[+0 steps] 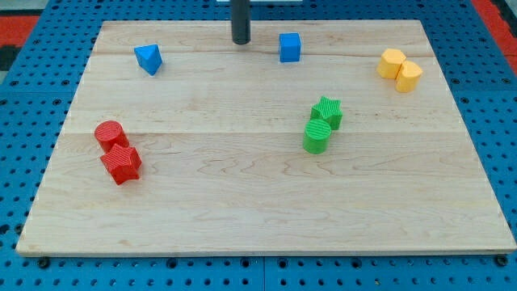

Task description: Push the blue cube into the blue triangle

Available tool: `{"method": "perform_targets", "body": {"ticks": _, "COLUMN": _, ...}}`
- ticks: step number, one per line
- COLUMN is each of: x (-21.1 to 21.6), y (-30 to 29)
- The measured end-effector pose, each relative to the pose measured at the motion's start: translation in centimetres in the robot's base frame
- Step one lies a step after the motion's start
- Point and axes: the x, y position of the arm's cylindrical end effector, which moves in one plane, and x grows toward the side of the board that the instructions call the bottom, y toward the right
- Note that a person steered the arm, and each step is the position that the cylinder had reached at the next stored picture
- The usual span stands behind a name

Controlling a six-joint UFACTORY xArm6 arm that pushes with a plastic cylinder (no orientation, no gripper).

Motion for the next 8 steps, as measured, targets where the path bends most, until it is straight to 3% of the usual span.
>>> {"method": "perform_targets", "body": {"ticks": 1, "x": -2.4, "y": 1.7}}
{"method": "perform_targets", "body": {"ticks": 3, "x": -2.9, "y": 14.5}}
{"method": "perform_targets", "body": {"ticks": 4, "x": -2.8, "y": 14.7}}
{"method": "perform_targets", "body": {"ticks": 6, "x": 2.8, "y": 14.5}}
{"method": "perform_targets", "body": {"ticks": 8, "x": 3.5, "y": 10.9}}
